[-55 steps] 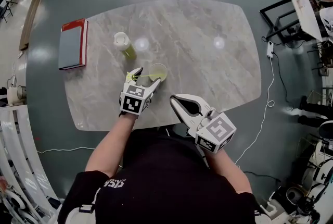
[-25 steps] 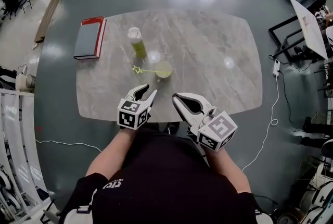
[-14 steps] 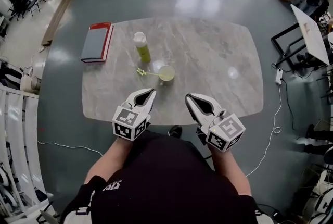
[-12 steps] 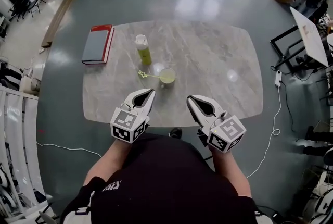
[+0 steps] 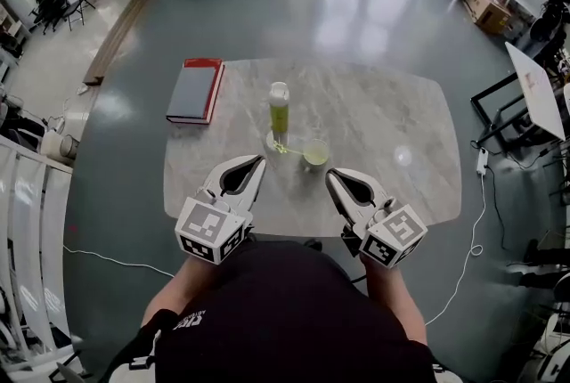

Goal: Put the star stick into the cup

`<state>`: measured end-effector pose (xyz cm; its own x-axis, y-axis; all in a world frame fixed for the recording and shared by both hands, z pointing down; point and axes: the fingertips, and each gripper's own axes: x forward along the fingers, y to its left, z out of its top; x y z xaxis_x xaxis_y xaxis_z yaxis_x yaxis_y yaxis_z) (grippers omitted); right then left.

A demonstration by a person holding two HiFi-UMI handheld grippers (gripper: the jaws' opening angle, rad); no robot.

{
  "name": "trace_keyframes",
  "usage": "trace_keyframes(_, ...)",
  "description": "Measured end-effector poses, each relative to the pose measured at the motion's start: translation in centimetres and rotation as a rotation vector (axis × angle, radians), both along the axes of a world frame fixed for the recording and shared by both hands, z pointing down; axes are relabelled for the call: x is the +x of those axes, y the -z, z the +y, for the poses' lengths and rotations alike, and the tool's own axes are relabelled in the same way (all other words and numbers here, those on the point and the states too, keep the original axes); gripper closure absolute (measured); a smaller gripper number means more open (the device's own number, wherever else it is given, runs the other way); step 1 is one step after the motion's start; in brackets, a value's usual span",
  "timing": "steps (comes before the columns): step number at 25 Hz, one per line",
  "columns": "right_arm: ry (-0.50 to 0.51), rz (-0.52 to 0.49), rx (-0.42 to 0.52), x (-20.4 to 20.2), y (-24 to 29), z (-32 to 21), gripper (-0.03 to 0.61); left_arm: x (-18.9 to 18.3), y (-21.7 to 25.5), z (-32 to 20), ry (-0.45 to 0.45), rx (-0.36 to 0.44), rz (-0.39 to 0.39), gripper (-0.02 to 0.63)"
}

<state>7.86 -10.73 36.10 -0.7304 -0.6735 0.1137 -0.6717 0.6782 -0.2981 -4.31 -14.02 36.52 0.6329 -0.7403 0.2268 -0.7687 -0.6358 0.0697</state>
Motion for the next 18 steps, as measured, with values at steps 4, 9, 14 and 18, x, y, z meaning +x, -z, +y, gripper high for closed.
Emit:
trace_keyframes(4, 0.007, -0.016, 0.02, -2.0, 1.5, -0.5, 0.563, -3.0, 1.3, -0.3, 0.024, 0.032, -0.017, 0.611)
trace_keyframes(9, 0.038, -0.005, 0.055, -4.6, 3.4, -0.2, 0.565, -5.9, 2.9, -0.1, 0.052, 0.057, -0.009, 0.611)
trace_keyframes(14, 0.037, 0.009, 0.094, -5.6, 4.6, 0.0, 0.565, -6.8, 3.5, 0.3, 0.061, 0.066, 0.011, 0.611)
trace_keyframes(18, 0.043, 0.021, 0.104, -5.9, 4.6, 0.5, 0.566, -7.0, 3.3, 0.4, 0.065, 0.068, 0.017, 0.611)
